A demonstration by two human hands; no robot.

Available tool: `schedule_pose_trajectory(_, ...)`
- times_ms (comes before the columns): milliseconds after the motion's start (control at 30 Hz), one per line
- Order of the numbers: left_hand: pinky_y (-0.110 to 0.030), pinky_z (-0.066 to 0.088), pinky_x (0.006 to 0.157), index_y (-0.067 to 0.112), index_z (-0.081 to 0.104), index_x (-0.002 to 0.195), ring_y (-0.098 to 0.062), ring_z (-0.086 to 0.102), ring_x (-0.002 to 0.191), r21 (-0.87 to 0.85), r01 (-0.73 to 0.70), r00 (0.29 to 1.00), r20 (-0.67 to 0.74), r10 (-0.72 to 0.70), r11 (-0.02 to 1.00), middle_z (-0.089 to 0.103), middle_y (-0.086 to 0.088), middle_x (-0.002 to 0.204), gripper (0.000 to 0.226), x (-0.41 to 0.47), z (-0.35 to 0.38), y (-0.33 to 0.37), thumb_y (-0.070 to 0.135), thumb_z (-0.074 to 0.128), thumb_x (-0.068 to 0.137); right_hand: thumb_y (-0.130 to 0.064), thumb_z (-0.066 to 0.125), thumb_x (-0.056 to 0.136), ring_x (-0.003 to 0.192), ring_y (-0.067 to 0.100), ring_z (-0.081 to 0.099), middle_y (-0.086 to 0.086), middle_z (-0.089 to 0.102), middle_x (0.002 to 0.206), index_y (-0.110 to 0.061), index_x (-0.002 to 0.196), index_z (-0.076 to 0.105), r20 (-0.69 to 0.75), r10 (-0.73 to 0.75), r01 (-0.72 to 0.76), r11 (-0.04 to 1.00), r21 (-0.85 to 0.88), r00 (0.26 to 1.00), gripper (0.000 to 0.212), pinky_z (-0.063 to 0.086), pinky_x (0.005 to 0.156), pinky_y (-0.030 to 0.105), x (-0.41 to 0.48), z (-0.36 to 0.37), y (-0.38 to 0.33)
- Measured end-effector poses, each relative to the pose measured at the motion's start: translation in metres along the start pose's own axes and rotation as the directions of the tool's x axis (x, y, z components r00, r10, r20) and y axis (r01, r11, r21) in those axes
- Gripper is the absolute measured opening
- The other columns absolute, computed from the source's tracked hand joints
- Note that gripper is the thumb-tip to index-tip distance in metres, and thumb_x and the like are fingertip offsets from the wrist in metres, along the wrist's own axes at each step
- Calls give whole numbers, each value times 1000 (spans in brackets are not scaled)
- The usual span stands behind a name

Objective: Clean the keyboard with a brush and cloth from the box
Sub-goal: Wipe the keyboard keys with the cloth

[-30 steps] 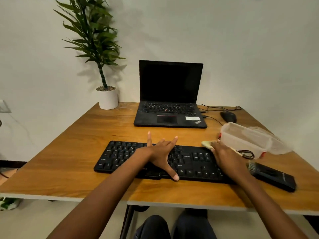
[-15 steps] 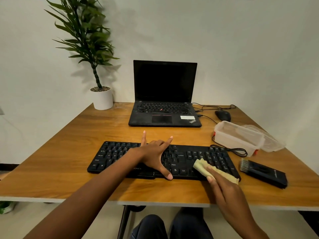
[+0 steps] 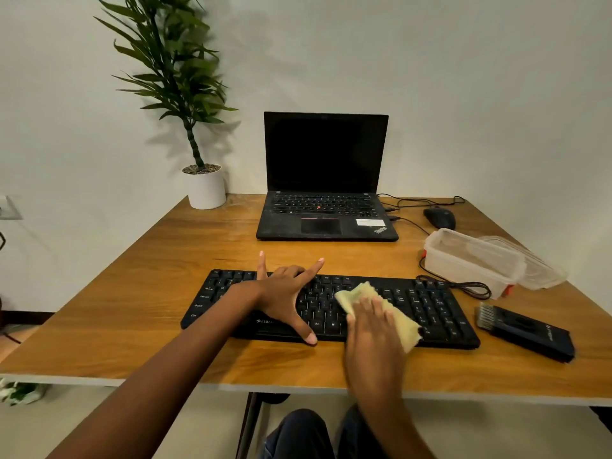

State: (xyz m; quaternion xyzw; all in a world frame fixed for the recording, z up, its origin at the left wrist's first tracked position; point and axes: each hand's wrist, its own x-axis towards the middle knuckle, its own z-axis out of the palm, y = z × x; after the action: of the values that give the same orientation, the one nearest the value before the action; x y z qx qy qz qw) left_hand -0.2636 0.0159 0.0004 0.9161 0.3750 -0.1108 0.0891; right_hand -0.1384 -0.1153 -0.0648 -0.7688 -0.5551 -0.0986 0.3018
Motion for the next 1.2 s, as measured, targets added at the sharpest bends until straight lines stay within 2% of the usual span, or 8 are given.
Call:
schedule_pose_trajectory(200,-69,-27,96,31,-36,137,-22,4,146,5,-7,997,-78,7,1000,10,-5,159,128,-3,8,-3,63,68,70,-29,22,98,107,19,63,5,70,108,-10,101,71,142,-127,97,975,199,982,53,47,94,29,-13,12,-52)
schedule_pose_trajectory(333,-63,-33,96,36,-29,140,-19,-4,146,-83,-45,985,-167,31,996,10,0,159,125,-10,12,-4,62,71,68,-28,35,100,100,13,60,-3,66,110,-21,123,57,273,-85,-75,848,525,958,33,46,83,21,-6,-20,-44)
schedule_pose_trajectory(467,-55,-25,104,35,25,146,-8,15,140,-376,-141,979,-190,73,916,27,13,152,101,-21,-6,8,70,65,60,-23,45,96,81,16,62,-2,65,87,-23,100,61,497,150,-517,335,788,855,16,50,70,28,16,-67,-23)
schedule_pose_trajectory(567,-37,38,105,31,56,119,1,54,107,-647,-279,955,-265,134,710,59,16,119,46,-25,-20,20,47,69,79,-21,54,91,83,27,69,11,73,88,-14,101,63,618,215,-615,-87,784,757,16,56,69,40,26,-84,-3)
schedule_pose_trajectory(700,-30,51,83,24,67,94,-17,64,92,-739,-340,937,-322,138,581,69,1,98,13,-20,-23,41,30,67,83,-21,81,60,85,37,68,23,68,102,-5,111,60,758,-26,-697,-413,586,652,58,56,71,49,30,-93,17)
schedule_pose_trajectory(833,-21,49,77,19,62,98,-9,59,83,-747,-360,929,-339,146,558,63,6,91,14,1,-24,76,23,67,85,-15,94,26,76,34,67,24,67,95,-4,113,58,702,-118,-619,-588,521,703,95,55,67,48,35,-99,38)
schedule_pose_trajectory(1100,-36,46,98,21,46,131,-10,54,109,-539,-285,918,-392,64,793,60,5,115,54,32,-27,97,41,65,84,-23,68,70,97,31,65,16,64,114,-16,128,49,513,211,-346,-527,777,832,61,58,71,47,69,-126,92)
schedule_pose_trajectory(1200,-58,1,115,27,24,147,-17,22,142,-252,-115,973,-224,58,961,28,3,153,85,29,-27,73,56,64,78,-17,56,89,89,22,61,9,57,115,-15,126,49,301,468,-346,13,938,831,38,56,55,32,94,-132,97)
